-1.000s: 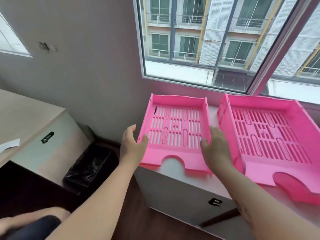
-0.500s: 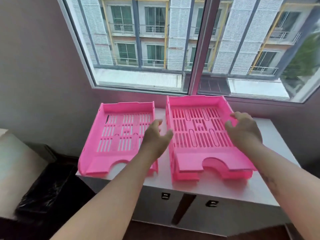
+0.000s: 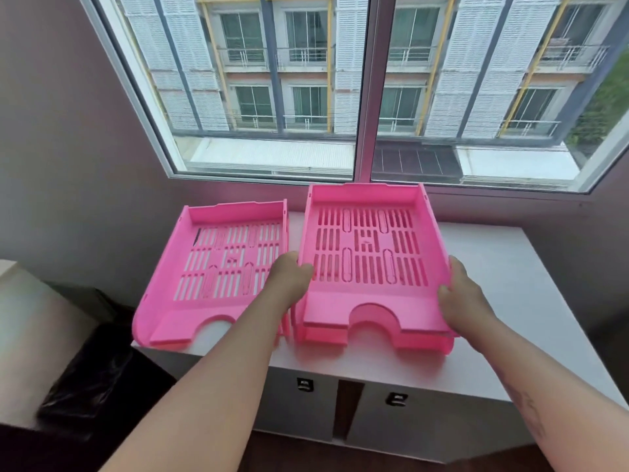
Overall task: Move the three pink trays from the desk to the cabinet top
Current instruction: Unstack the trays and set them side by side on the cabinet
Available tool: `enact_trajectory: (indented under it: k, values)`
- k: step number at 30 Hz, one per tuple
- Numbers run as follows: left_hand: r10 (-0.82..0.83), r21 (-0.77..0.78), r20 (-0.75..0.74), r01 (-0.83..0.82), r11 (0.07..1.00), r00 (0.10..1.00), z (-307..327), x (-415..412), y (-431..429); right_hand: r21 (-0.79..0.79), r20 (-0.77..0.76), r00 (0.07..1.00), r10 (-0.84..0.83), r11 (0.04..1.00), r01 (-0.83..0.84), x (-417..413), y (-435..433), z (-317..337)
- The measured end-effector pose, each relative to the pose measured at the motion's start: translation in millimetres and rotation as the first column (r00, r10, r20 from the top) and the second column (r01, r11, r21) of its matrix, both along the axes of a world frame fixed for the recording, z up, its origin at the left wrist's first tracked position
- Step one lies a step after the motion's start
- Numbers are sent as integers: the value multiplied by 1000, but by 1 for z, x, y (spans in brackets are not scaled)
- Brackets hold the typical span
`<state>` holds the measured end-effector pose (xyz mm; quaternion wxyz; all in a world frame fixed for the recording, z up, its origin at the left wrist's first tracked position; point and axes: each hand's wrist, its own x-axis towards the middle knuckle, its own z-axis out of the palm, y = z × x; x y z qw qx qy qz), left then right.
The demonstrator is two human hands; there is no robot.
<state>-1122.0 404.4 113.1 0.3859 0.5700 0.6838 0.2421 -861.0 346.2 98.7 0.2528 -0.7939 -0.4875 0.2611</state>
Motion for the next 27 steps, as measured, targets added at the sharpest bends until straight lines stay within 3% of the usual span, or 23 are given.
enact_trajectory:
  k: [6, 12, 21, 27]
  values:
    - [15, 67, 37, -18, 998, 999, 10, -9, 5, 112, -61, 997, -55, 992, 62, -13, -5, 10]
    - [-81, 133, 73, 71, 989, 994, 24, 33, 3, 216, -54, 986, -157, 962, 165, 27, -26, 30]
    - [-293, 107, 173, 278, 955, 940, 24, 150, -24, 261, -27, 943, -331, 909, 326, 134, -84, 42]
    - [-311, -10, 91, 314, 950, 946, 7, 203, -38, 257, -36, 943, -329, 909, 327, 192, -91, 25]
